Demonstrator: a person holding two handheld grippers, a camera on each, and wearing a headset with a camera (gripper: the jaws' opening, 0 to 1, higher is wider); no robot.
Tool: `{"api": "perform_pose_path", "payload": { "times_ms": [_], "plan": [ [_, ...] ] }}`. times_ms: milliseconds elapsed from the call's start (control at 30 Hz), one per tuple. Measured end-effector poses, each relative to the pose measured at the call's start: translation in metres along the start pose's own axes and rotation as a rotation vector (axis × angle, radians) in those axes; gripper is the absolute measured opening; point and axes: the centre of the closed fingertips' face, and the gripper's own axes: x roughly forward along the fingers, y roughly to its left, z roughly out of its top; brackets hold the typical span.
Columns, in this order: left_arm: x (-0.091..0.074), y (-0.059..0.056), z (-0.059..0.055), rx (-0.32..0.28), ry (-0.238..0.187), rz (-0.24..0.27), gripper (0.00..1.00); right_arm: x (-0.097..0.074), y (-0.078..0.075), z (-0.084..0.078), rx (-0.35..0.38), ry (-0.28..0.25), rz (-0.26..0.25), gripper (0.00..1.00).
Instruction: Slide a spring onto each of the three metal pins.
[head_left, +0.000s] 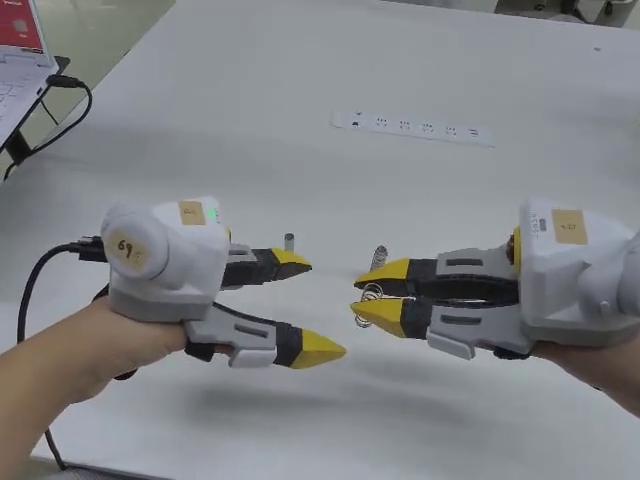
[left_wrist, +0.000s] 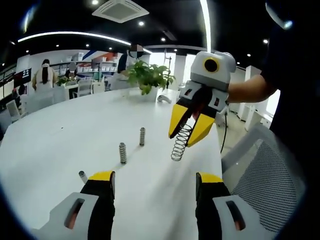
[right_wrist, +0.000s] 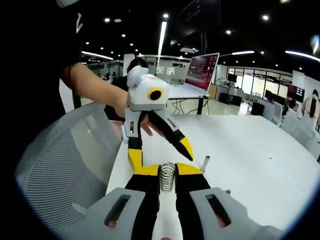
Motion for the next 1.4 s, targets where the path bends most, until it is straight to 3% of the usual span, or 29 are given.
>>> {"api": "perform_pose_path", "payload": {
  "times_ms": [167, 500, 667, 767, 1200, 1400],
  "plan": [
    [-0.011, 0.012, -0.006, -0.012, 0.007, 0.053, 0.82, 0.0, -0.003, -0.001, -0.005, 0.005, -0.007, 0.08],
    [-0.036, 0.036, -0.015, -0.054, 0.008, 0.138, 0.97, 0.004, -0.006, -0.007, -0.036, 0.035, -0.012, 0.08],
    [-0.043, 0.041, -0.019, -0.064, 0.013, 0.16, 0.98, 0.005, -0.008, -0.006, -0.034, 0.035, -0.015, 0.08],
    [-0.046, 0.045, -0.025, -0.071, 0.042, 0.189, 0.98, 0.005, -0.01, -0.007, -0.036, 0.039, -0.019, 0.08],
    [-0.062, 0.048, -0.036, -0.088, 0.053, 0.225, 0.98, 0.009, -0.026, -0.021, -0.013, 0.064, -0.065, 0.08],
    [-0.065, 0.049, -0.04, -0.092, 0.066, 0.241, 0.98, 0.017, -0.034, -0.019, -0.028, 0.066, -0.074, 0.08]
  ]
}}
